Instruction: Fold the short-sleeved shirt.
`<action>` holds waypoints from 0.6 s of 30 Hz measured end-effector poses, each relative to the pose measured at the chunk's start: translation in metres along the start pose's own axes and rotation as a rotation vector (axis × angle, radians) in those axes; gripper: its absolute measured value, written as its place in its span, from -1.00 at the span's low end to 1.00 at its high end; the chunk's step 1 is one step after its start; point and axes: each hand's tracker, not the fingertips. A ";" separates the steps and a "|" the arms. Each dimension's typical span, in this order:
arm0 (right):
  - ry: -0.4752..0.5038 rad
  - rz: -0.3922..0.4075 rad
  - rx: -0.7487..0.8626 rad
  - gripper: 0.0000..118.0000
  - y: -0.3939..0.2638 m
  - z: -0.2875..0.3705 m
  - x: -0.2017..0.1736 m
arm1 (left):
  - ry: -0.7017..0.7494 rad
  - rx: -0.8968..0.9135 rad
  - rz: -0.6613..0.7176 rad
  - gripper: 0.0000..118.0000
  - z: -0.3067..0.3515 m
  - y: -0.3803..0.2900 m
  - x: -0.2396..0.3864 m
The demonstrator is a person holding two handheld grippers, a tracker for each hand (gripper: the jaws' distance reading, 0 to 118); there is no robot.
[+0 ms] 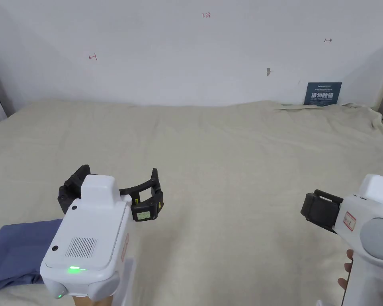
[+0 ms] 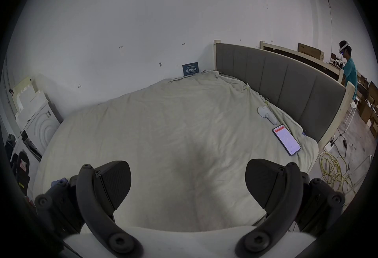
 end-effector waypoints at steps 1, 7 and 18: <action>0.004 -0.003 0.011 0.89 0.000 0.001 0.001 | 0.000 0.001 0.000 1.00 0.000 0.000 0.000; 0.189 0.051 0.199 0.89 0.001 -0.013 0.026 | -0.003 0.001 -0.007 1.00 0.001 0.000 0.000; 0.111 0.141 0.494 0.89 -0.015 -0.008 0.029 | 0.000 0.005 0.000 1.00 0.001 0.001 0.000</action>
